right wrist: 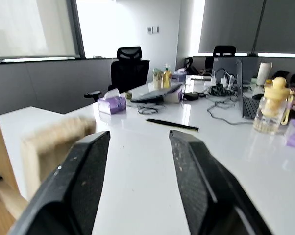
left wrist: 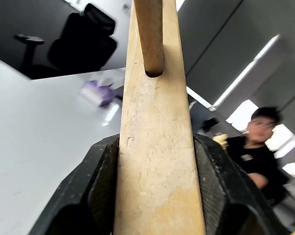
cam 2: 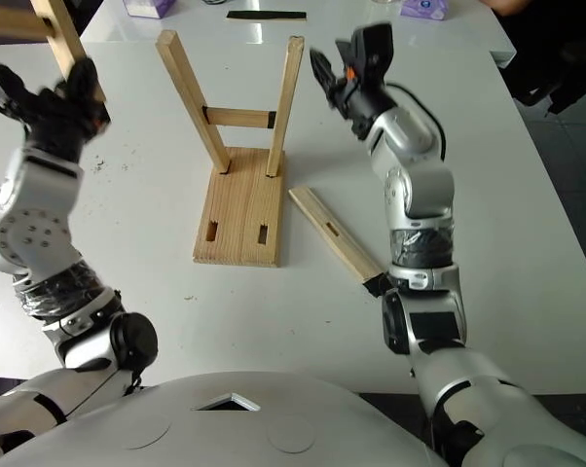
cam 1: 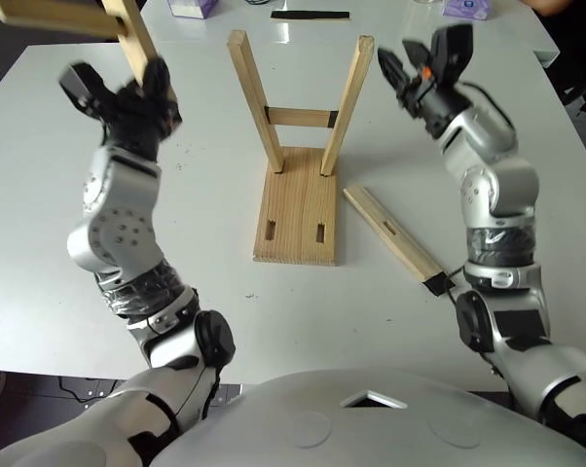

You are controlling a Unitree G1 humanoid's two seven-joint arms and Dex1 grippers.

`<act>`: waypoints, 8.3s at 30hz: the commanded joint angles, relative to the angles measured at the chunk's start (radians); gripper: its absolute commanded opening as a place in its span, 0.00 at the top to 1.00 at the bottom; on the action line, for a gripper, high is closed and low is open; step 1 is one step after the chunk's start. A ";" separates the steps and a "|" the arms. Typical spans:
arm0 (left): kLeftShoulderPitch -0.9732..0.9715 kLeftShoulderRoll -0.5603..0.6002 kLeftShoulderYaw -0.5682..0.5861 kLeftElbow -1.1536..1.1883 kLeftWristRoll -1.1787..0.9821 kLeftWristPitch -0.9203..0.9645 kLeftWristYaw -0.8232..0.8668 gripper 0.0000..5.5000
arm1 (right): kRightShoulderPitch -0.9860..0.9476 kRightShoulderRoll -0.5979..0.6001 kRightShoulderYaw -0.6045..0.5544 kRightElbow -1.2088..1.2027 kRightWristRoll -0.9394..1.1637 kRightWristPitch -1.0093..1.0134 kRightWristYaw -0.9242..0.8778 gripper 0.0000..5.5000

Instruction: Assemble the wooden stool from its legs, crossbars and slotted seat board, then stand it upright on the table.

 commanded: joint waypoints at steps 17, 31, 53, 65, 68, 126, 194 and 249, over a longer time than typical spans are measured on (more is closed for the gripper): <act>0.287 0.367 -0.334 -0.187 -0.245 -0.042 -0.756 0.64 | -0.308 -0.238 -0.077 0.039 0.721 0.638 0.668 0.36; 0.286 0.400 -0.425 -0.172 -0.232 -0.085 -0.799 0.64 | -0.270 -0.188 -0.024 -0.042 0.745 0.663 0.674 0.36; 0.300 0.425 -0.436 -0.146 -0.205 -0.111 -0.780 0.64 | -0.293 -0.215 -0.057 0.000 0.728 0.619 0.697 0.62; 0.443 0.448 -0.421 -0.052 -0.075 -0.139 -0.698 0.47 | -0.179 -0.241 -0.054 -0.051 0.581 0.432 0.664 0.63; 0.493 0.425 -0.310 0.030 -0.032 -0.191 -0.616 0.47 | -0.087 -0.271 -0.001 -0.133 0.494 0.341 0.684 0.63; 0.566 0.021 -0.299 0.148 0.181 -0.496 -0.188 0.47 | 0.251 -0.340 0.382 -0.076 0.080 0.016 0.783 0.63; 0.640 -0.047 -0.221 0.221 0.252 -0.581 -0.095 0.47 | 0.959 -0.181 0.093 -0.422 -0.007 0.103 0.066 0.62; -0.060 0.528 -0.441 -0.142 -0.828 0.039 -0.370 0.36 | 0.006 -0.472 -0.001 -0.307 0.763 0.528 0.809 0.63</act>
